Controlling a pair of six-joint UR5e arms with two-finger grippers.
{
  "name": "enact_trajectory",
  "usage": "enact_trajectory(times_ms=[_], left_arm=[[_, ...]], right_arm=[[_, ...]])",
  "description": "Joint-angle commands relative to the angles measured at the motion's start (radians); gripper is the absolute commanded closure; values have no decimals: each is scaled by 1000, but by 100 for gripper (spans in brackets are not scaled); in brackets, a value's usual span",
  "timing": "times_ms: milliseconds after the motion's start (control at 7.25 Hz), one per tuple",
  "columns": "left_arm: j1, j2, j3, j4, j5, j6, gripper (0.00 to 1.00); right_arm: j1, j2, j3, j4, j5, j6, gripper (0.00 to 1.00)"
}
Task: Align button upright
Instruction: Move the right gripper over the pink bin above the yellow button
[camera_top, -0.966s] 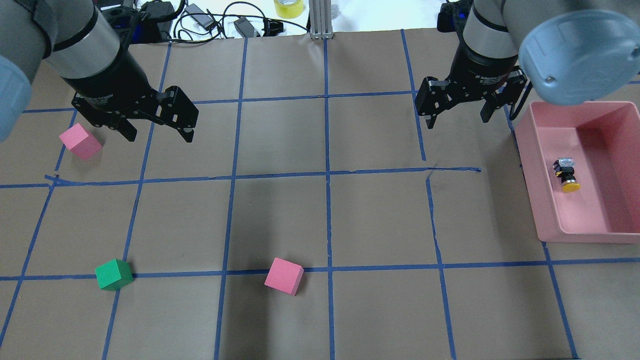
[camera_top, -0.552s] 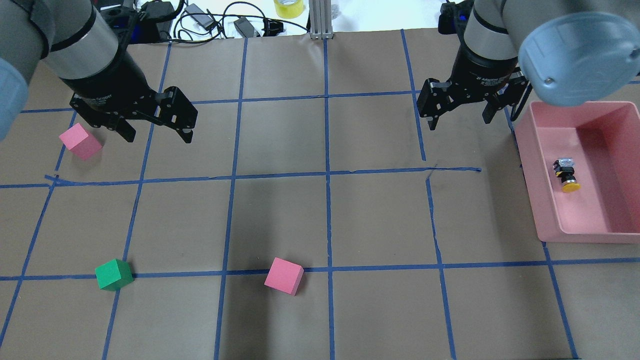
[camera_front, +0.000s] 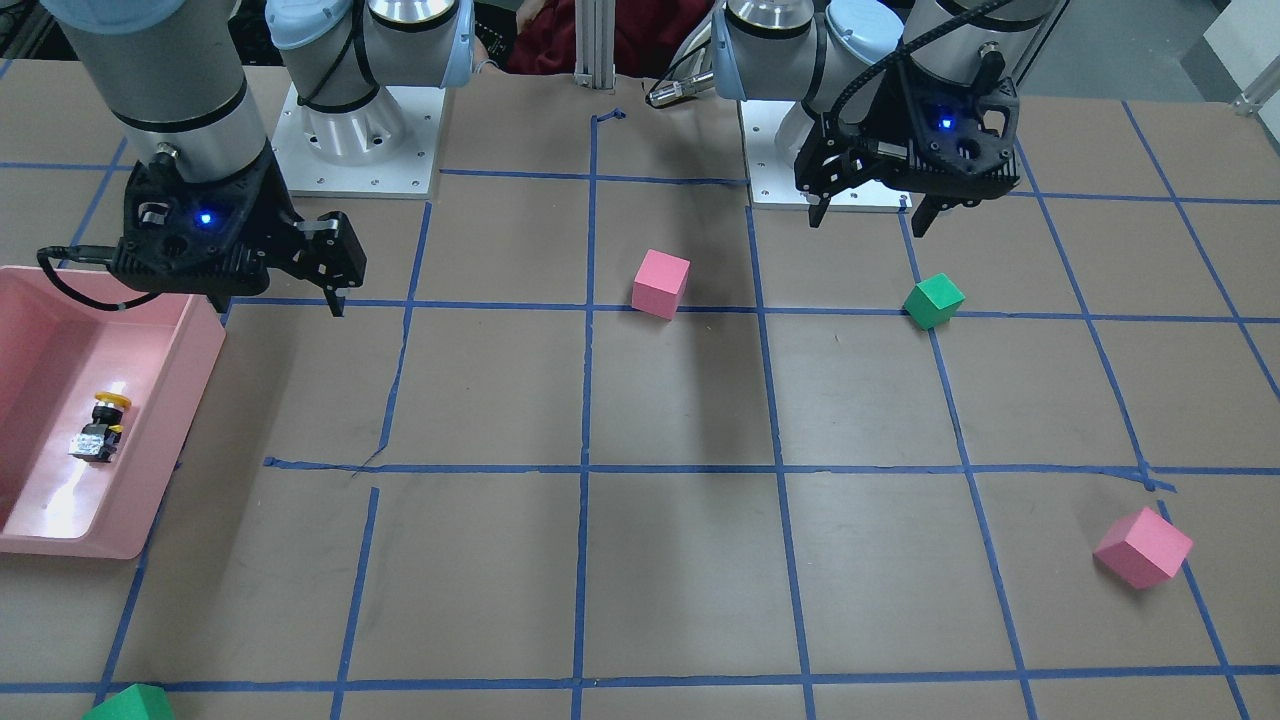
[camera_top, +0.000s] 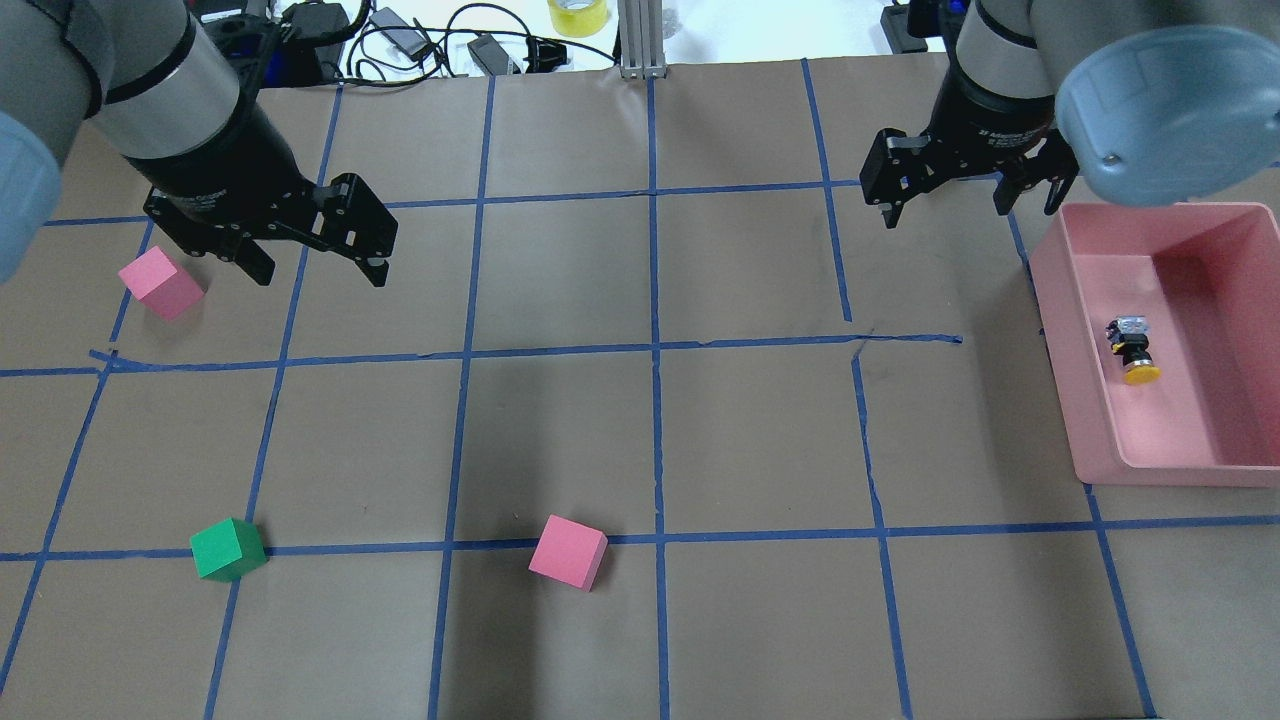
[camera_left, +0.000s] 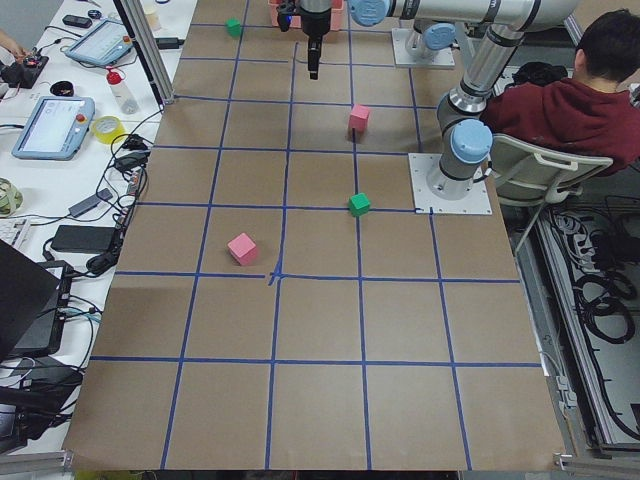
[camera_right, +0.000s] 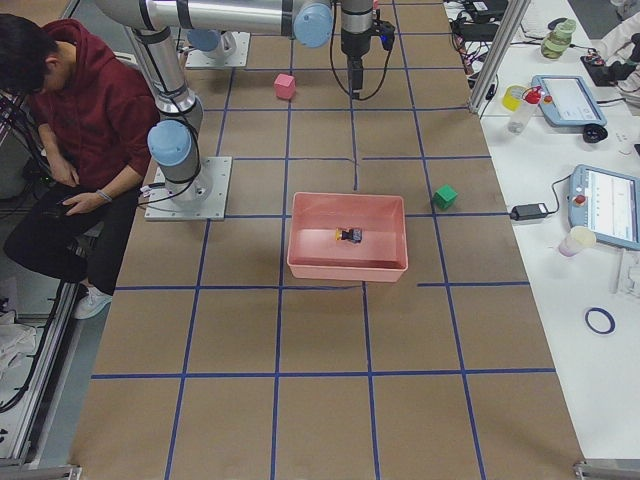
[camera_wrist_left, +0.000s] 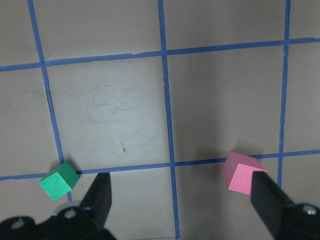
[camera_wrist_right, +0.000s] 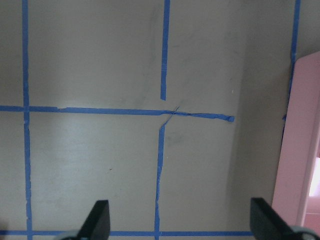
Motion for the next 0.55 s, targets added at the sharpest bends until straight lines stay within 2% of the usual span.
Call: enact_trajectory(times_ms=[0, 138, 414], left_arm=[[0, -5, 6, 2, -1, 0, 0], [0, -6, 4, 3, -3, -2, 0], [8, -5, 6, 5, -1, -3, 0]], right_arm=[[-53, 3, 0, -18, -19, -3, 0], [-121, 18, 12, -22, -27, -12, 0], [-345, 63, 73, -24, -8, -58, 0]])
